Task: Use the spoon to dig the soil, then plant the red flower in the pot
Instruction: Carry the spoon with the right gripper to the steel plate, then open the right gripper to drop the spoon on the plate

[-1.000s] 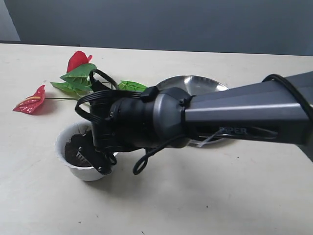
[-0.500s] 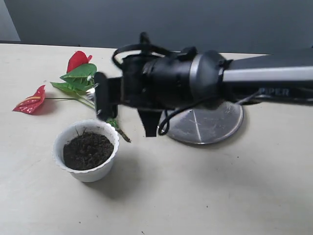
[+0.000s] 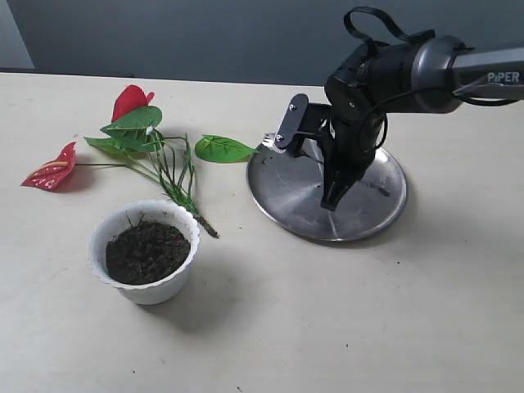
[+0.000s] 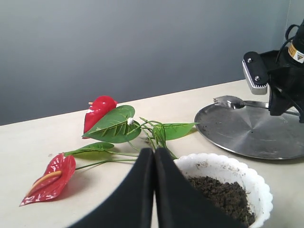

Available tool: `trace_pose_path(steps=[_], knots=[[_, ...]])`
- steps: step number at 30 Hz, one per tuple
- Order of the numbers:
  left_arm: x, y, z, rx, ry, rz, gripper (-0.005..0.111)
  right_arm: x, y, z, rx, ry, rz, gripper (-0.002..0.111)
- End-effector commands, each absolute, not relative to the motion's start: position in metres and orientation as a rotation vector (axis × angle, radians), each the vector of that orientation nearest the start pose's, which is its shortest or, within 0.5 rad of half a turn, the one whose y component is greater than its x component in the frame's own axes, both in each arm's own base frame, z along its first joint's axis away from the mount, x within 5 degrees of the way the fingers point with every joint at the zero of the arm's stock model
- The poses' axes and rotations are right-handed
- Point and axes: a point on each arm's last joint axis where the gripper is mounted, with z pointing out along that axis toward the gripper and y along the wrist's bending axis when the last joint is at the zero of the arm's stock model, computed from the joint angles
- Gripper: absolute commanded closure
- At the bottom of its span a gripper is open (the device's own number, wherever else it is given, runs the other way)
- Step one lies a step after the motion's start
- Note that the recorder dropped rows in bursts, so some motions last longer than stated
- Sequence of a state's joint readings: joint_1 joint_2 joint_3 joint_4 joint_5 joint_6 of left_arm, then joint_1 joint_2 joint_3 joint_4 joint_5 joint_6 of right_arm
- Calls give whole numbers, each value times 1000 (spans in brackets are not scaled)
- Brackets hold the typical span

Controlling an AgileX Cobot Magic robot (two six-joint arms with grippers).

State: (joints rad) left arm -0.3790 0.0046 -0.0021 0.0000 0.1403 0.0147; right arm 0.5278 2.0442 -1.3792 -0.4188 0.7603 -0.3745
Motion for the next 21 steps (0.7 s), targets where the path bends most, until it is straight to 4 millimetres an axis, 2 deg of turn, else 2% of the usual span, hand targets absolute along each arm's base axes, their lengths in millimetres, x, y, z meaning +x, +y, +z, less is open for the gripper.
trace_pose_path(steps=[1,9,15,18,21], knots=[[52,-21,202,317,1587,-287,106,374,173,143,-1568,2417,-412,109],[52,-21,202,317,1587,-287,106,384,182,139,-1416,2350,-337,109],[52,-21,202,317,1587,-287,106,383,181,139,-1415,2368,-343,109],[52,-21,202,317,1587,-287,106,382,181,139,-1412,2384,-339,99],[52,-21,202,317,1587,-287,106,382,181,139,-1400,2392,-338,78]])
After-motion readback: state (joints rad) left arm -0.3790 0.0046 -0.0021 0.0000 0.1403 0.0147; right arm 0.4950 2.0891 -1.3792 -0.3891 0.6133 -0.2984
